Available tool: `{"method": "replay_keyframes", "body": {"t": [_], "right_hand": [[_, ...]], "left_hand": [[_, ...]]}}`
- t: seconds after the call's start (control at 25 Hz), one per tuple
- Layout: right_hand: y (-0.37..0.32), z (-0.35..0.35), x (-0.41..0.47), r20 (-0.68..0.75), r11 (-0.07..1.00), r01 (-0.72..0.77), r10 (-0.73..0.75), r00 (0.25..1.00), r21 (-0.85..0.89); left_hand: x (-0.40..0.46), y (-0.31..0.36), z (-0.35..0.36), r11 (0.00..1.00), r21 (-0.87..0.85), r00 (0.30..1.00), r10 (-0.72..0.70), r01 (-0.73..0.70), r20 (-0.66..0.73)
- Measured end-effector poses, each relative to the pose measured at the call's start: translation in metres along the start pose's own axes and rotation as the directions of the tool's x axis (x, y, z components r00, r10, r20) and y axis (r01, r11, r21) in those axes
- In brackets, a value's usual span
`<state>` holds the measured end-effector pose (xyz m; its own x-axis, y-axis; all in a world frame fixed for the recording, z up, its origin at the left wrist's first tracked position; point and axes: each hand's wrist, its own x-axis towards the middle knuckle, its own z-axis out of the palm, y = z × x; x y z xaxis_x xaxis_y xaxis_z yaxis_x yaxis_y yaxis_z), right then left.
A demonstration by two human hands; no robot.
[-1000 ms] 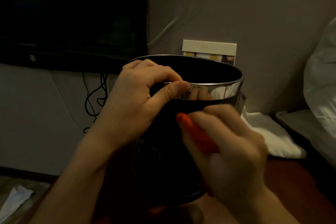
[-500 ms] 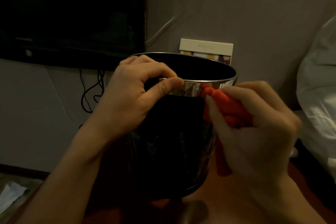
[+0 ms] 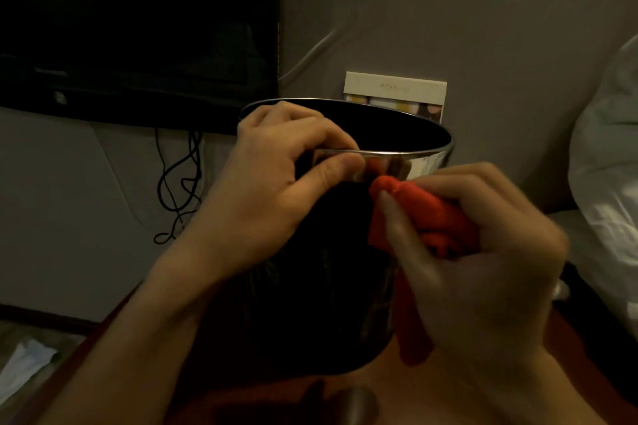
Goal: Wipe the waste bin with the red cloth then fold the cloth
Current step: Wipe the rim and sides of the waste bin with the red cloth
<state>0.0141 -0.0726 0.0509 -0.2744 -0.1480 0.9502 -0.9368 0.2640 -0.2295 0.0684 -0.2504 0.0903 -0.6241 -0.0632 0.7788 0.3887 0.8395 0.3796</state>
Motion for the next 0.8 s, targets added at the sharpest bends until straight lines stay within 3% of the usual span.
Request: {"method": "replay_keyframes", "body": {"t": [0.24,0.44,0.6,0.8], "right_hand": [[0.009,0.005,-0.003,-0.050,0.999,-0.049,0.048,0.998,-0.020],[0.001,0.021,-0.020,0.011,0.998,0.036,-0.035,0.999,-0.045],[0.011,0.009,-0.008,-0.076,0.999,0.018,-0.022,0.997,-0.049],[0.007,0.027,-0.031,0.014,0.994,0.094,-0.094,0.996,-0.049]], "left_hand": [[-0.001,0.000,0.002,1.000,-0.015,1.000,-0.003,0.003,-0.017],[-0.001,0.001,0.001,0.999,-0.039,0.999,-0.035,0.034,-0.023],[0.000,0.001,0.001,0.998,-0.041,0.998,-0.056,0.055,-0.006],[-0.002,0.000,0.002,0.997,-0.049,0.998,-0.055,0.054,-0.016]]}}
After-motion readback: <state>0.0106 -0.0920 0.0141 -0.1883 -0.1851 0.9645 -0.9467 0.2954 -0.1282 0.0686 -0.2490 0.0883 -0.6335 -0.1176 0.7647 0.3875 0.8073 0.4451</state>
